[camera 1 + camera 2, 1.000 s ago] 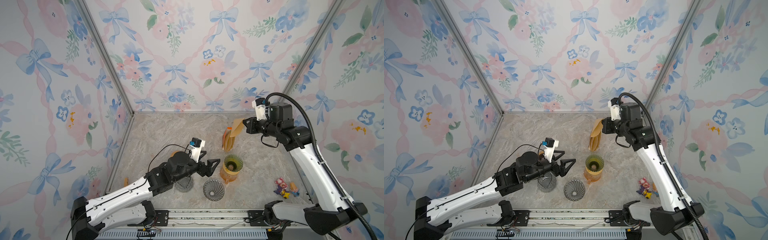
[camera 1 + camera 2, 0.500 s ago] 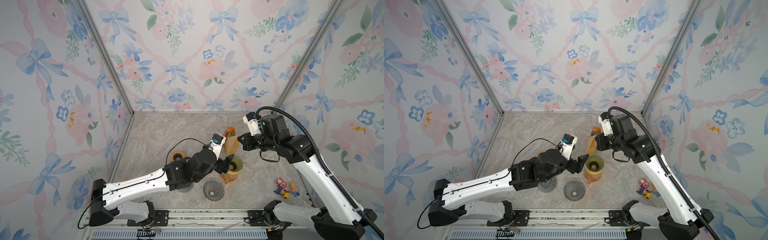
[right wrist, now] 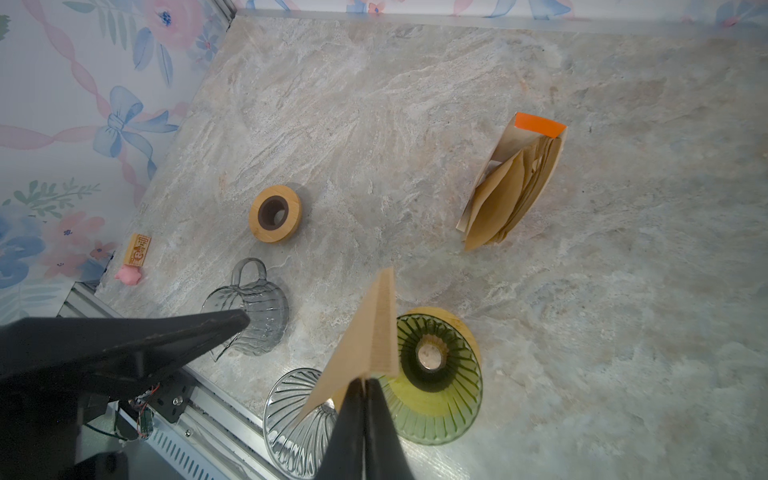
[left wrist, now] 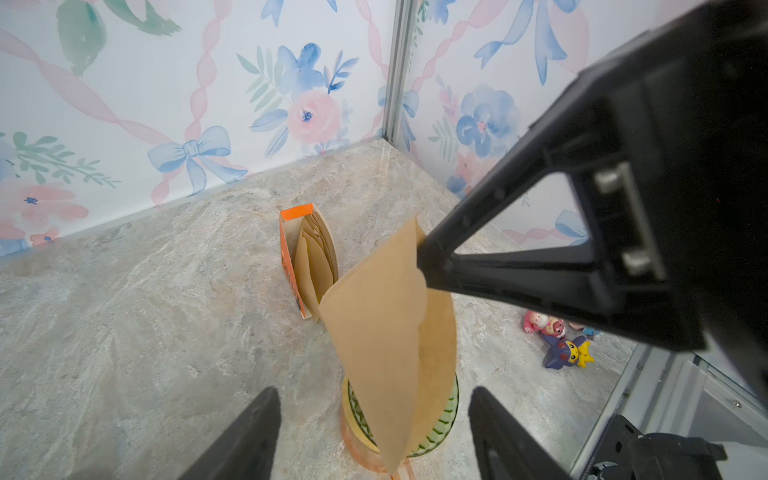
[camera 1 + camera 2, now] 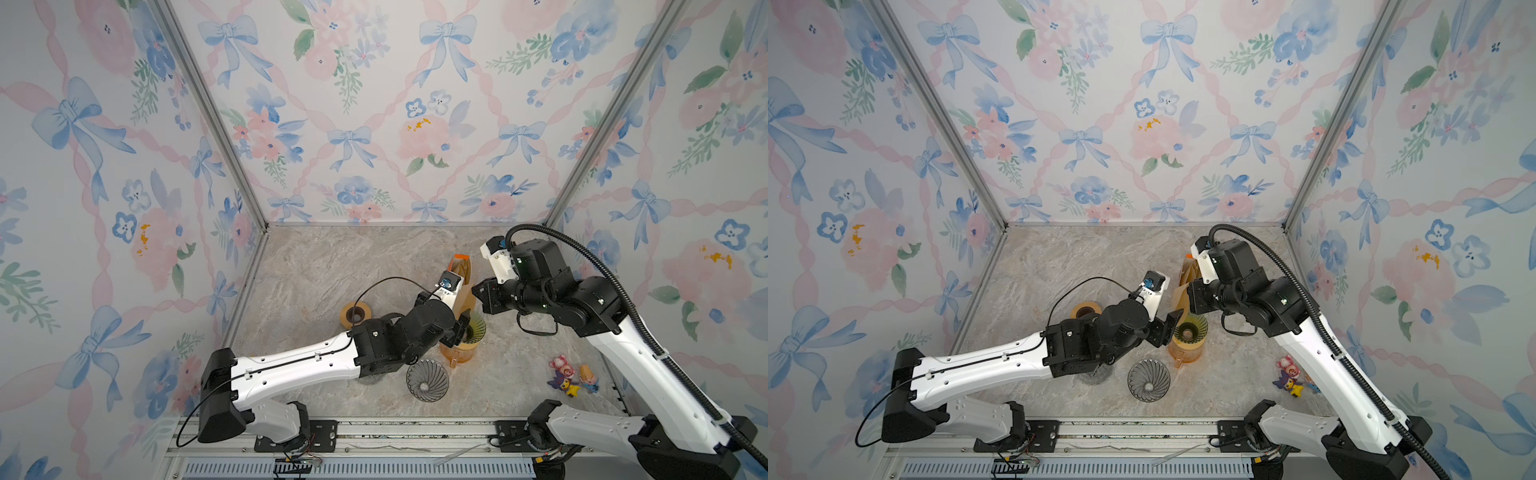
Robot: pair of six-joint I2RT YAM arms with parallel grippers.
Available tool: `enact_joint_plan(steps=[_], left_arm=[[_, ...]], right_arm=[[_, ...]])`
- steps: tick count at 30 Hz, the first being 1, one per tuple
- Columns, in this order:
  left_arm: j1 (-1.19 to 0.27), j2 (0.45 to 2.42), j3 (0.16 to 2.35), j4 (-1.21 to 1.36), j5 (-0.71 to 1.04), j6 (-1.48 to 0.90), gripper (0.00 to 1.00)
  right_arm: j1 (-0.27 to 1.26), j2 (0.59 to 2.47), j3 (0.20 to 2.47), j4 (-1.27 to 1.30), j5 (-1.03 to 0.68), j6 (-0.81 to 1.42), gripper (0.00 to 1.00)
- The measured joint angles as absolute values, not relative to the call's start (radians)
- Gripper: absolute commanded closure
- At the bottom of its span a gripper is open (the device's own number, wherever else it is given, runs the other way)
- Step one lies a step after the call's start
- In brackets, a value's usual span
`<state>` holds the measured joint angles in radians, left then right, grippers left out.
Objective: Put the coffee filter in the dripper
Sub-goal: 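Carry the paper filter toward the green dripper while left gripper rises toward it, then lower the brown filter into the green dripper with the right gripper while left gripper approaches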
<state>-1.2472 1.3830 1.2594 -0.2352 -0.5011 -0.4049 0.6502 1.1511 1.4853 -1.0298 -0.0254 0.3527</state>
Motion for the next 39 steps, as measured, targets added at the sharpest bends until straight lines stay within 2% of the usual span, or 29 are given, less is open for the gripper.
enact_joint_plan(steps=[13,19,25,26,29,32,34,39], left_arm=[[-1.203,1.426,1.276,-0.262,-0.466,-0.427,0.57],[-1.203,1.432,1.277,-0.268,-0.454,-0.422,0.77],[-1.203,1.432,1.278,-0.273,-0.419,-0.415,0.89],[-1.203,1.432,1.278,-0.273,-0.413,-0.416,0.91],[-1.204,1.432,1.279,-0.273,-0.401,-0.425,0.96],[-1.204,1.43,1.279,-0.279,-0.401,-0.444,1.0],[-1.204,1.425,1.279,-0.286,-0.407,-0.472,1.0],[-1.204,1.392,1.28,-0.3,-0.423,-0.562,1.0]], right_arm=[[0.685,1.119,1.462,-1.032,-0.014,0.376,0.91],[0.685,1.119,1.462,-1.032,-0.014,0.375,0.9],[0.71,1.12,1.452,-1.01,-0.01,0.384,0.87],[0.715,1.122,1.451,-1.006,-0.009,0.386,0.85],[0.73,1.13,1.451,-0.991,-0.001,0.4,0.68],[0.748,1.135,1.449,-0.978,0.025,0.408,0.57],[0.762,1.135,1.444,-0.967,0.045,0.416,0.54],[0.813,1.134,1.416,-0.944,0.104,0.435,0.53]])
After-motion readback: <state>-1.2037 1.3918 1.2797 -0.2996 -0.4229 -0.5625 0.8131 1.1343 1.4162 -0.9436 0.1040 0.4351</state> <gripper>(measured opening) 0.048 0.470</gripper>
